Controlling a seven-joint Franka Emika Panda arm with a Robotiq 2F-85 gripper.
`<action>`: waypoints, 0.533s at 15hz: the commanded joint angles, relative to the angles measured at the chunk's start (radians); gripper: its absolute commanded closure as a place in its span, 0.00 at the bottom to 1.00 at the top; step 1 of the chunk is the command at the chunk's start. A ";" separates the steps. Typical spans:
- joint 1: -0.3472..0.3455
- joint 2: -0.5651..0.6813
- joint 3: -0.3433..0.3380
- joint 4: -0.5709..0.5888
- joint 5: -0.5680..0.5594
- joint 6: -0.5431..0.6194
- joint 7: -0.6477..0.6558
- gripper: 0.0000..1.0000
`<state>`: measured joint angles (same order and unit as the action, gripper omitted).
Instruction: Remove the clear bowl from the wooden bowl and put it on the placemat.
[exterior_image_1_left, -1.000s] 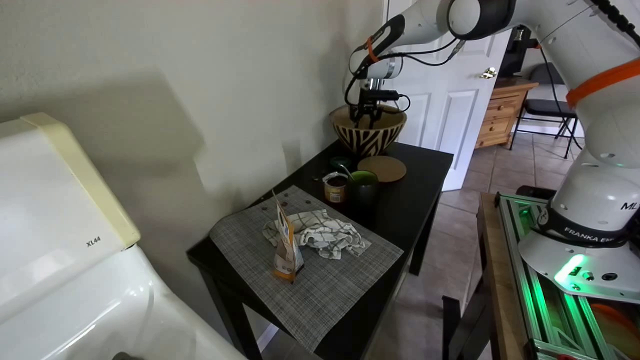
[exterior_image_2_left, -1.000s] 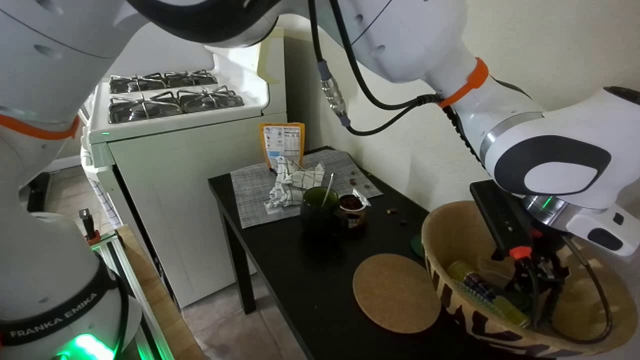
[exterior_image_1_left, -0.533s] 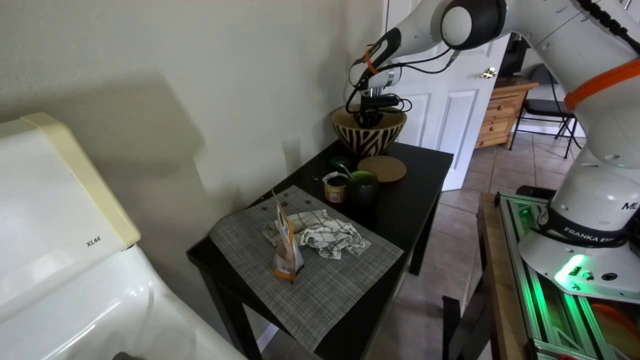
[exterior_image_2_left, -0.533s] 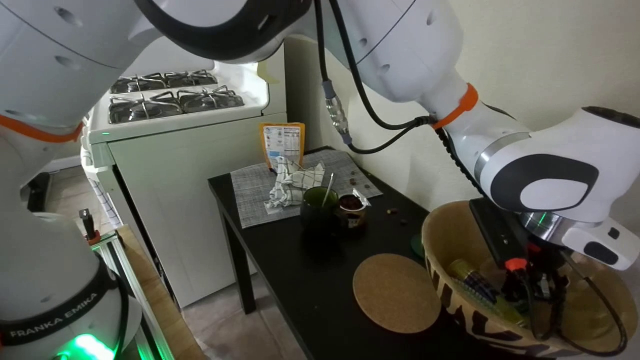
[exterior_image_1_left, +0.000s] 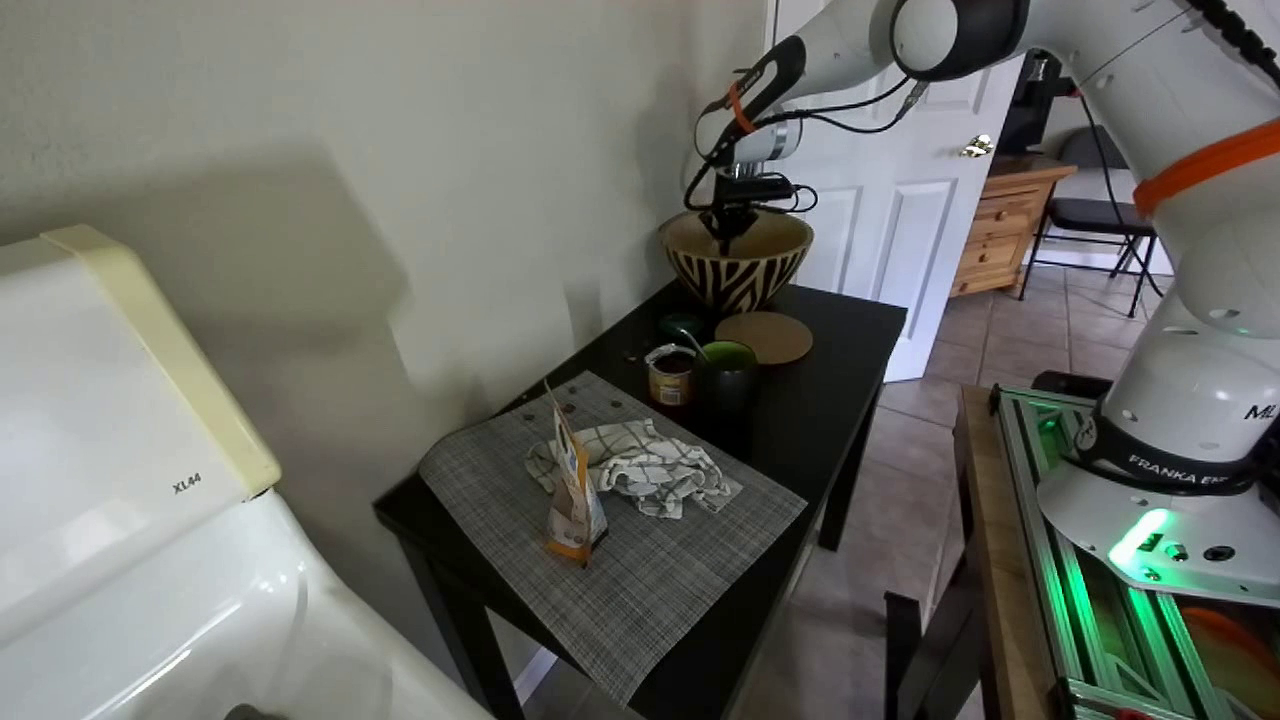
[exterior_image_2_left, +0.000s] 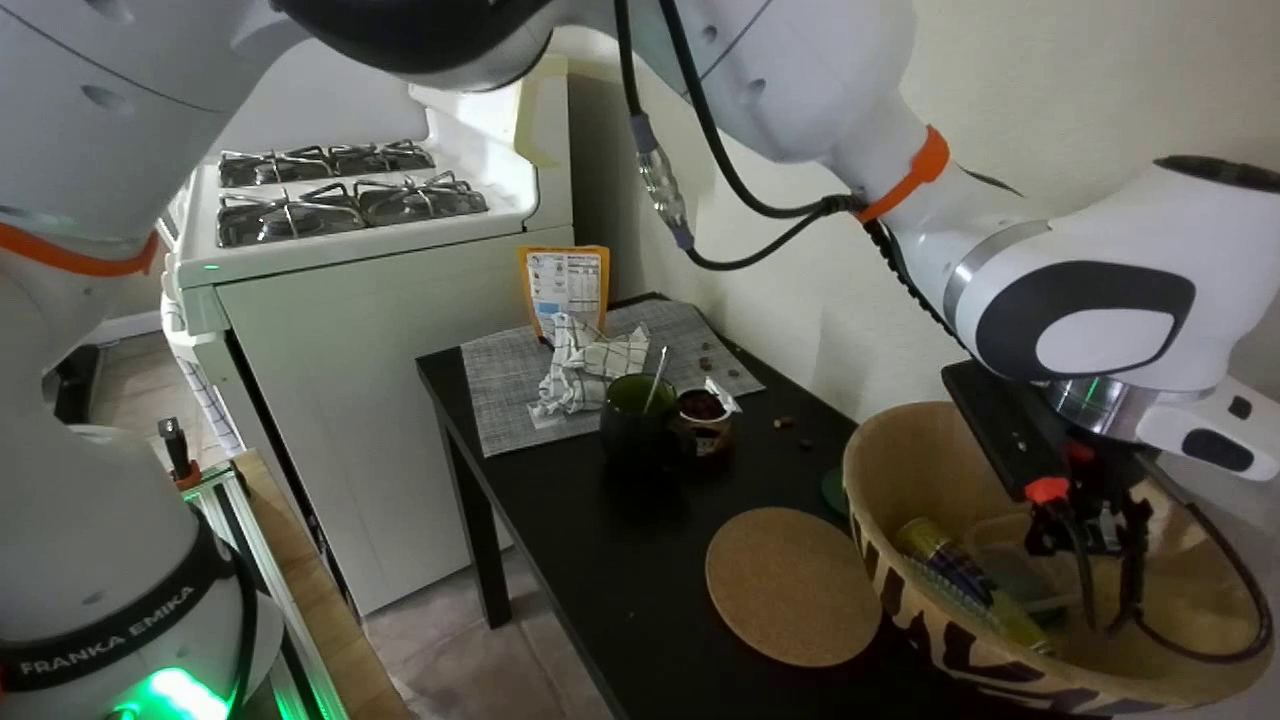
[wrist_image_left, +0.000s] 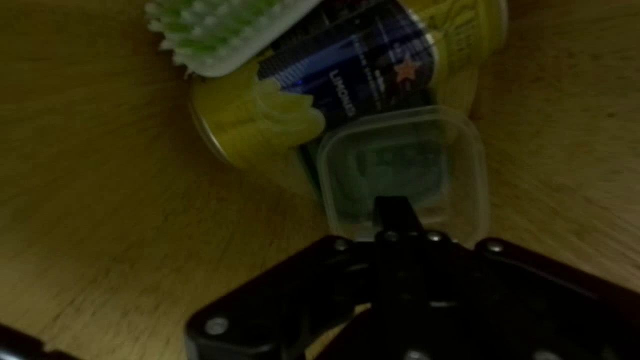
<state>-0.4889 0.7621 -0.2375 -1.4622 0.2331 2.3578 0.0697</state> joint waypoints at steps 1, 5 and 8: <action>-0.006 -0.212 0.037 -0.204 0.024 -0.005 -0.108 1.00; 0.007 -0.304 0.025 -0.265 -0.008 -0.063 -0.154 0.74; 0.000 -0.253 0.028 -0.225 -0.029 -0.133 -0.254 0.60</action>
<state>-0.4874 0.4870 -0.2096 -1.6773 0.2249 2.2528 -0.1099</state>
